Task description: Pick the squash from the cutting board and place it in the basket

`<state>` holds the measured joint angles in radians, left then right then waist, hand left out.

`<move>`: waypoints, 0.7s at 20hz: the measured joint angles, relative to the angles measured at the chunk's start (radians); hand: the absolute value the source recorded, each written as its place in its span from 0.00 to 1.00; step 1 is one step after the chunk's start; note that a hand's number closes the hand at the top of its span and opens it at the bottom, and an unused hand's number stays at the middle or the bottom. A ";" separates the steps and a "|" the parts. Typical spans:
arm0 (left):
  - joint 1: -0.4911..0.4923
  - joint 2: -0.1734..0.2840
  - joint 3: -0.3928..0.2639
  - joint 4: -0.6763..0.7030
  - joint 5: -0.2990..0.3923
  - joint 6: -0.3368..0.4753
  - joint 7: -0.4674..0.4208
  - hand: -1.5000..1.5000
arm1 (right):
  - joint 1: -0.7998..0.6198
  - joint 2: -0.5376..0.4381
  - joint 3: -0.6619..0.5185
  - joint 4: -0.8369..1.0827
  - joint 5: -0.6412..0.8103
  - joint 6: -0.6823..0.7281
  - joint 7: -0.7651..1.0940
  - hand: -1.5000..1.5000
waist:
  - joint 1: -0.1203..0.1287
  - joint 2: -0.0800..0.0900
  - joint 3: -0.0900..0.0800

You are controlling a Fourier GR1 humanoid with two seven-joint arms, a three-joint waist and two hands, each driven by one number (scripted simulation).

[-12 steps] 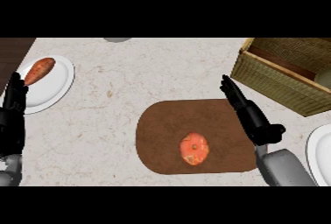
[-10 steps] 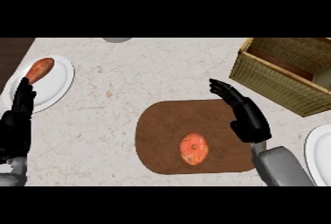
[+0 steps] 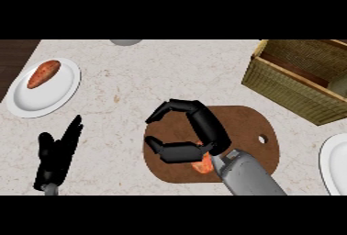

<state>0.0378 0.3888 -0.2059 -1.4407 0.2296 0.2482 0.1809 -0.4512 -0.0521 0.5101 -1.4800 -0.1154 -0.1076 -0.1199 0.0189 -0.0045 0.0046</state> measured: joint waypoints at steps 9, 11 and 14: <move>0.036 0.004 0.015 0.008 0.026 -0.038 0.001 0.50 | -0.159 -0.075 0.167 0.023 0.383 -0.235 0.373 0.00 | -0.042 -0.025 -0.001; 0.048 0.005 0.021 0.005 0.030 -0.040 -0.001 0.50 | -0.221 -0.131 0.162 0.007 0.445 -0.200 0.485 0.00 | -0.053 -0.030 -0.001; 0.064 0.011 0.027 0.001 0.032 -0.043 -0.002 0.50 | -0.317 -0.213 0.155 -0.045 0.492 -0.090 0.644 0.00 | -0.064 -0.034 0.000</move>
<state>0.1020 0.3996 -0.1788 -1.4399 0.2612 0.2053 0.1785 -0.7684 -0.2653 0.6649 -1.5251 0.3767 -0.1973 0.5242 -0.0453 -0.0390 0.0045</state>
